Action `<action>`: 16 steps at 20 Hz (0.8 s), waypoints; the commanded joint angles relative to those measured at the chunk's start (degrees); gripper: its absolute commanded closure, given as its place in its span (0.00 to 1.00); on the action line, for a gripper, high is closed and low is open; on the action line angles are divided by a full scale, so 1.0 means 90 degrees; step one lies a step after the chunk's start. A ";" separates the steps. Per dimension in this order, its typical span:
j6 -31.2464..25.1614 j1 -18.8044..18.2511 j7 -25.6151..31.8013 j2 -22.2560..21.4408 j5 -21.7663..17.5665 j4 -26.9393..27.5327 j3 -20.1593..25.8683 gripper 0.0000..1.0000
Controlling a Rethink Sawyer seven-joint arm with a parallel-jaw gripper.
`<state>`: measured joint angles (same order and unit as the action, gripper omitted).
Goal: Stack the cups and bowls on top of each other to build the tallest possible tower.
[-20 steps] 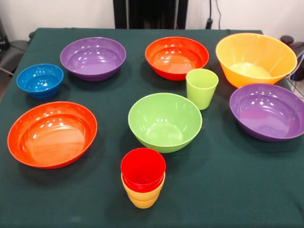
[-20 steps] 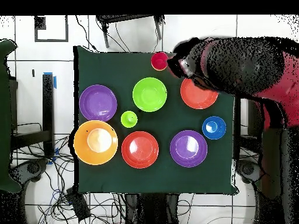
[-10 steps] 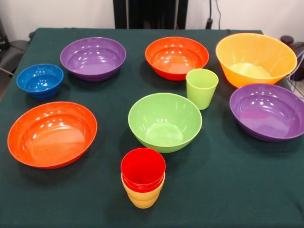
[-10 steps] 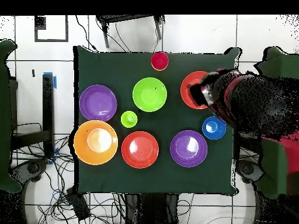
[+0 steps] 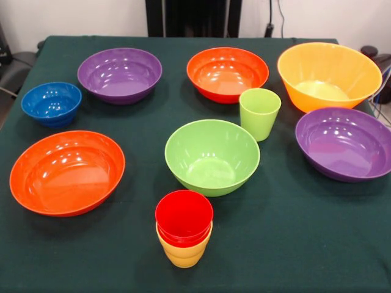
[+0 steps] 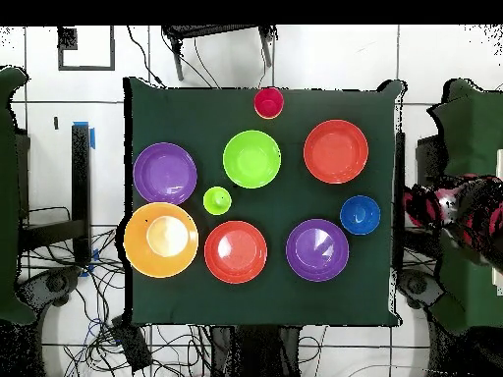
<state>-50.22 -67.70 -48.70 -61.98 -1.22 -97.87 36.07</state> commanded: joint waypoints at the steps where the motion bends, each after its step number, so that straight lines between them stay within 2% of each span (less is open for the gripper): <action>1: 0.0184 -0.0490 0.1736 0.0875 -0.0968 -0.0622 0.0449 0.00; 6: 0.0129 -0.0833 0.1658 0.1393 -0.1501 -0.0376 0.0548 0.00; 12: 0.0169 -0.1025 0.1639 0.2212 -0.2153 0.0199 0.0541 0.00; 16: 0.0337 -0.1097 0.1592 0.2756 -0.2410 0.0478 0.0613 0.00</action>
<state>-50.22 -79.19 -48.69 -45.63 -16.30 -95.76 37.99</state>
